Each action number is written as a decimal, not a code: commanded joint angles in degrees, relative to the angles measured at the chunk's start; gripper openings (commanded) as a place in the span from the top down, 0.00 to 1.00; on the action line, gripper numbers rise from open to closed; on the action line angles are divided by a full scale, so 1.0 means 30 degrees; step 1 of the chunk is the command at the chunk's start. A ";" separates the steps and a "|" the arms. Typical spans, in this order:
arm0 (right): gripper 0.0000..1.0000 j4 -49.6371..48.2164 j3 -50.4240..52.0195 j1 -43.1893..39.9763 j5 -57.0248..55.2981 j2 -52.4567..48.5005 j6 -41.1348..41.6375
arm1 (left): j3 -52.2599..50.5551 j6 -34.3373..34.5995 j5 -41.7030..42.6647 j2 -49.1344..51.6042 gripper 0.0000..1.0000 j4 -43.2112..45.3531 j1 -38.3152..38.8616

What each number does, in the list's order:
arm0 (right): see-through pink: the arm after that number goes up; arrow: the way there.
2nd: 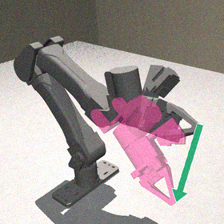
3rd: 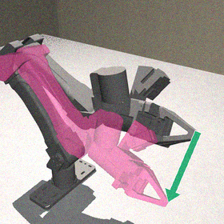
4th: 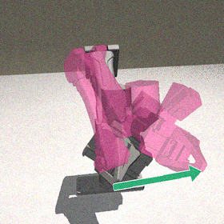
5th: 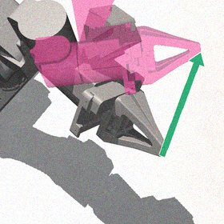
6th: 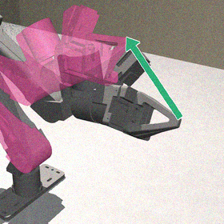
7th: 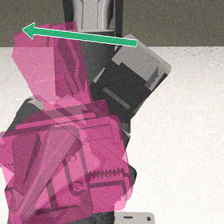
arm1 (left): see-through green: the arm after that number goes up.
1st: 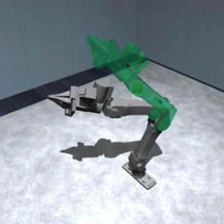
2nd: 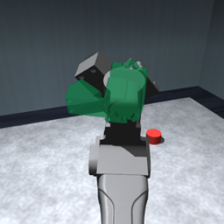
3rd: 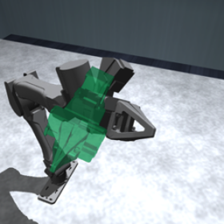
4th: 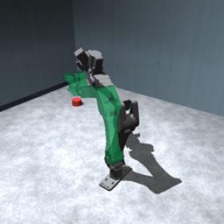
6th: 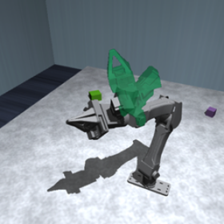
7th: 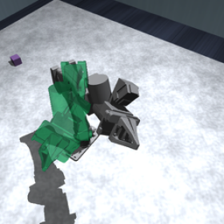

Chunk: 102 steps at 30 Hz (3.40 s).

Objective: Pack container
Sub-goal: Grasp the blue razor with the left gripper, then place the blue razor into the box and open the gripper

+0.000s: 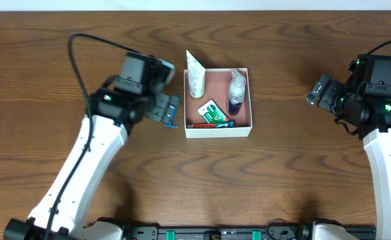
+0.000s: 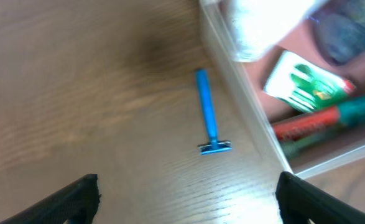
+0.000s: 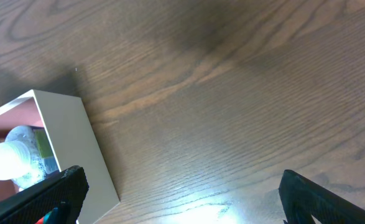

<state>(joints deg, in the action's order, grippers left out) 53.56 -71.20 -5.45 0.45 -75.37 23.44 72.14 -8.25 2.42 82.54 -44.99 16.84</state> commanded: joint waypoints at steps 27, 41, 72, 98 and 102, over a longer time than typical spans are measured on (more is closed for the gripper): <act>0.01 0.0022 -0.0226 -0.0131 -0.0007 0.0000 -0.0117 | 0.0029 0.0546 0.2565 0.9202 0.22 0.3381 -0.0415; 0.01 0.0022 -0.0226 -0.0124 -0.0007 0.0000 -0.0117 | 0.0029 0.0270 0.2412 1.0302 0.47 0.3555 0.0124; 0.01 0.0022 -0.0226 -0.0131 -0.0007 0.0000 -0.0117 | 0.0036 0.0729 0.3075 0.2280 0.94 -0.0168 -0.2149; 0.01 0.0022 -0.0226 -0.0124 -0.0007 0.0000 -0.0117 | 0.0029 -1.3748 0.2397 0.4765 0.75 0.3708 0.5646; 0.01 0.0022 -0.0226 -0.0131 -0.0007 0.0000 -0.0117 | 0.0036 -1.3202 0.2288 0.5224 0.73 0.3818 0.5646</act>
<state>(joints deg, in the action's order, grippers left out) 53.56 -71.20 -5.45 0.45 -75.37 23.44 72.03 -48.05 10.09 98.26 -33.71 34.06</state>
